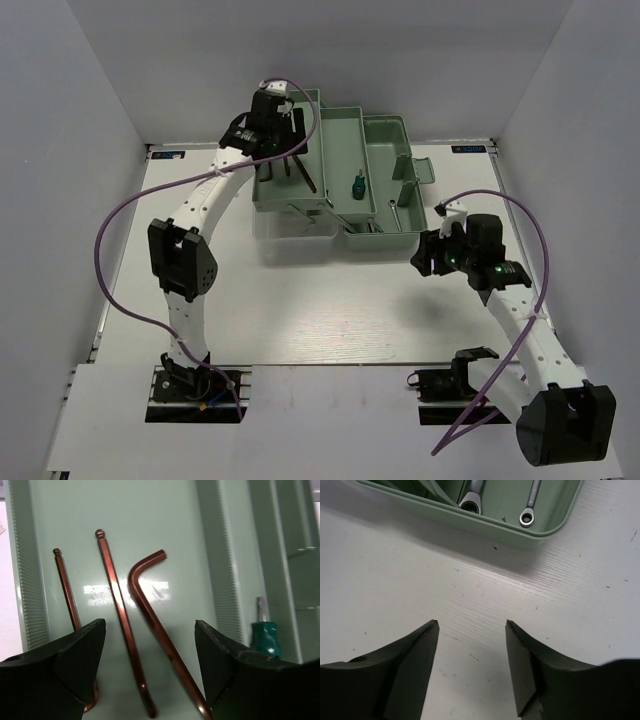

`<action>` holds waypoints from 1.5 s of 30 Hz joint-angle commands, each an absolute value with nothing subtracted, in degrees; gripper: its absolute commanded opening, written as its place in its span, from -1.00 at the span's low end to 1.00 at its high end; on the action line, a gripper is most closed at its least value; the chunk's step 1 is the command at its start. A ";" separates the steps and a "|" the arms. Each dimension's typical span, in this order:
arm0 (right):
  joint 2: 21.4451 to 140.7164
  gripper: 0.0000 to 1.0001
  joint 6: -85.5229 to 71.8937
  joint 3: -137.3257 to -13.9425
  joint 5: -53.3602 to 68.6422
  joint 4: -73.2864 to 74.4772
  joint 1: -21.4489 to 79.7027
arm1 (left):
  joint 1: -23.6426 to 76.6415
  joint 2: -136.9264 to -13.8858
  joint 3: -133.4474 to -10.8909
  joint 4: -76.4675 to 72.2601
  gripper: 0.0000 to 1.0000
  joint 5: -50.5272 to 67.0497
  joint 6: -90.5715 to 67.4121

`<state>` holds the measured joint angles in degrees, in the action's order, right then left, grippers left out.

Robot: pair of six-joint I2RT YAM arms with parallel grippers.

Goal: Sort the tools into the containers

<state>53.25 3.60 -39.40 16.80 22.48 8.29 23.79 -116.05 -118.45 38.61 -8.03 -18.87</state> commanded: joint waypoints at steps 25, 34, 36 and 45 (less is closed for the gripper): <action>57.64 -0.51 27.76 -39.98 49.41 22.32 10.16 | 23.91 -50.89 -50.10 35.94 -0.44 -19.17 -32.17; 78.18 0.80 44.29 -65.01 30.88 29.97 32.59 | 23.91 -48.09 -47.64 41.65 0.92 -23.55 -33.92; 81.28 0.80 45.44 -69.07 28.49 28.92 38.22 | 23.91 -46.68 -46.93 43.06 0.92 -25.48 -34.97; 103.09 0.53 44.21 -90.59 8.80 24.35 51.93 | 23.91 -37.10 -43.34 50.10 0.92 -25.22 -41.13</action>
<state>101.30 42.74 -85.47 16.51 25.93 49.54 23.79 -39.81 -43.72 47.75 -24.64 -38.26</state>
